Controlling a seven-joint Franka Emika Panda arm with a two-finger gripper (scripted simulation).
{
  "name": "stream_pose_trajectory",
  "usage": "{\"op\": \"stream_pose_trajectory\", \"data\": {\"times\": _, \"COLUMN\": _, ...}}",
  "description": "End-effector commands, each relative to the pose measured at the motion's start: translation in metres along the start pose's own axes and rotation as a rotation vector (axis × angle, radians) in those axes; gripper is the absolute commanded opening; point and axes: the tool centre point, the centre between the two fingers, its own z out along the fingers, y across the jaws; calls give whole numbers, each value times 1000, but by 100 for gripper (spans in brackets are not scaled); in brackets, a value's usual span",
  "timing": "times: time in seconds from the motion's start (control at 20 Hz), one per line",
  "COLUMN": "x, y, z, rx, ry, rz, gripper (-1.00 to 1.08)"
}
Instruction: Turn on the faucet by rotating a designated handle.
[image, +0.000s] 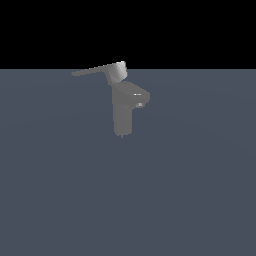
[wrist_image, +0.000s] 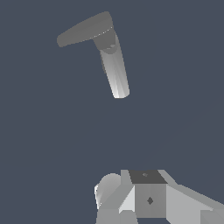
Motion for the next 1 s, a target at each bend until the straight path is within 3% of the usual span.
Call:
{"op": "stream_pose_trajectory", "data": {"times": 0.0, "x": 0, "y": 0, "z": 0, "rx": 0, "ry": 0, "rz": 0, "gripper": -100}}
{"op": "stream_pose_trajectory", "data": {"times": 0.45, "x": 4, "y": -10, "z": 6, "rx": -5, "ry": -5, "rz": 37, "gripper": -100}}
{"op": "stream_pose_trajectory", "data": {"times": 0.95, "x": 22, "y": -45, "z": 29, "rx": -24, "ry": -23, "rz": 165, "gripper": -100}}
